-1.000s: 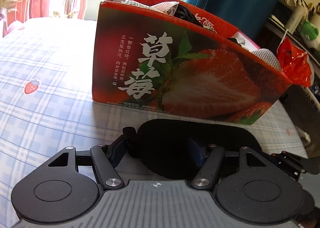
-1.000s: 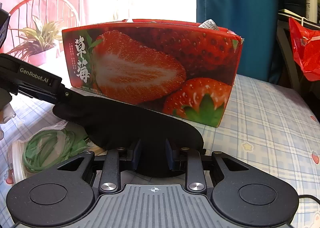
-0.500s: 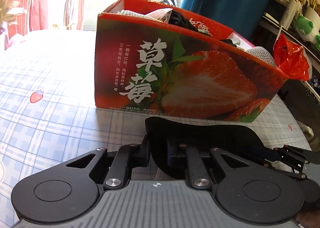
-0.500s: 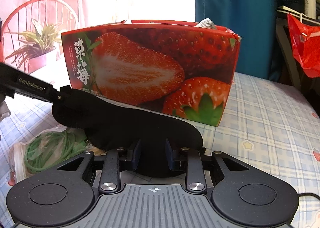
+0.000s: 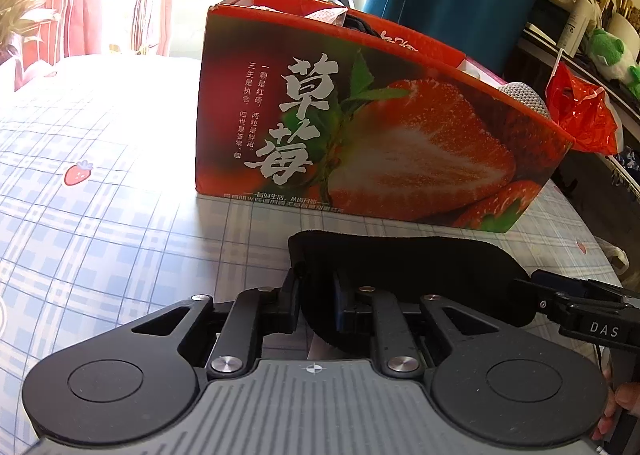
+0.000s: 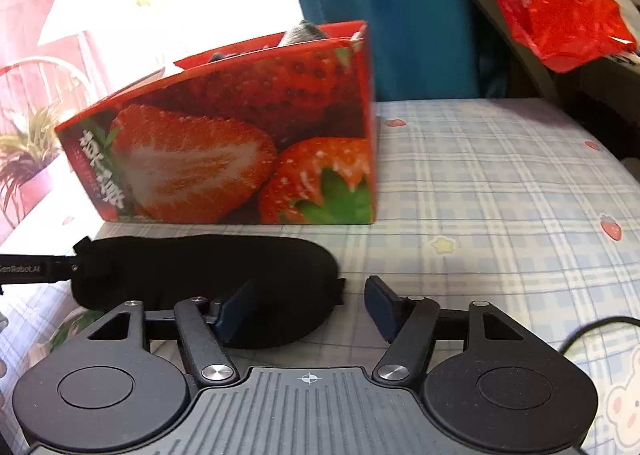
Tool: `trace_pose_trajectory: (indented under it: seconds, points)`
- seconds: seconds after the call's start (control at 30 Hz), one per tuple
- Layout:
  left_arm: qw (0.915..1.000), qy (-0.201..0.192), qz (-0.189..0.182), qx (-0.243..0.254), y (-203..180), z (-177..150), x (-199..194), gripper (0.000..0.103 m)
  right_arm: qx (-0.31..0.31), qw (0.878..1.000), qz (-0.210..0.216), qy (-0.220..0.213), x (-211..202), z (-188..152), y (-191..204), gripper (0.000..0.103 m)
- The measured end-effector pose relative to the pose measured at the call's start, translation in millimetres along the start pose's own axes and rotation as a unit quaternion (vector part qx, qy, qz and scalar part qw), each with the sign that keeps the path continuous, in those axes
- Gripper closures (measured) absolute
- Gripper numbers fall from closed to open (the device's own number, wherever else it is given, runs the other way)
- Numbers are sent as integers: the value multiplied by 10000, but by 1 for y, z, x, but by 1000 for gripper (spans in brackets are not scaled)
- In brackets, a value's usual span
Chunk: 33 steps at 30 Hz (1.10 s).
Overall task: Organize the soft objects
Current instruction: 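Grasp the second black eye mask strap with the left tool while the right tool grasps it, then lift the eye mask with both tools and carry it over the box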
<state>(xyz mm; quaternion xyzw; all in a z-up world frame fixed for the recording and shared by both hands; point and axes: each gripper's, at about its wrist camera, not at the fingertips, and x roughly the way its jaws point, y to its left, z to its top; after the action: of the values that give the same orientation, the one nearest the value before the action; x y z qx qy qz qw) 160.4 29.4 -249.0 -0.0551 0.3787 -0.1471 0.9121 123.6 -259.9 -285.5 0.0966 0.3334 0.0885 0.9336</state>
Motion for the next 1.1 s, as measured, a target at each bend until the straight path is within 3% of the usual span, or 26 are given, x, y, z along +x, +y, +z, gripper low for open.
trace_pose_trajectory:
  seconds: [0.3,0.4,0.57,0.83,1.1]
  points:
    - [9998,-81,79,140,-5,-4,1,85,-102,9999,82,79,10,7,17,38]
    - [9997,-91,104,178,-7,-5,1,85,-81,9999,101,86,11,9,18,47]
    - [9995,-131,170,248,-10,-5,-2,85,123,9999,95,-31,3,7,11,72]
    - [9985,-427,123,326,-15,0,-18,87,424,9979,250,-427,-21,13,5,79]
    - [9984,-488,31,294,-18,0,-24,88,356,9976,417,-431,-28,13,14,82]
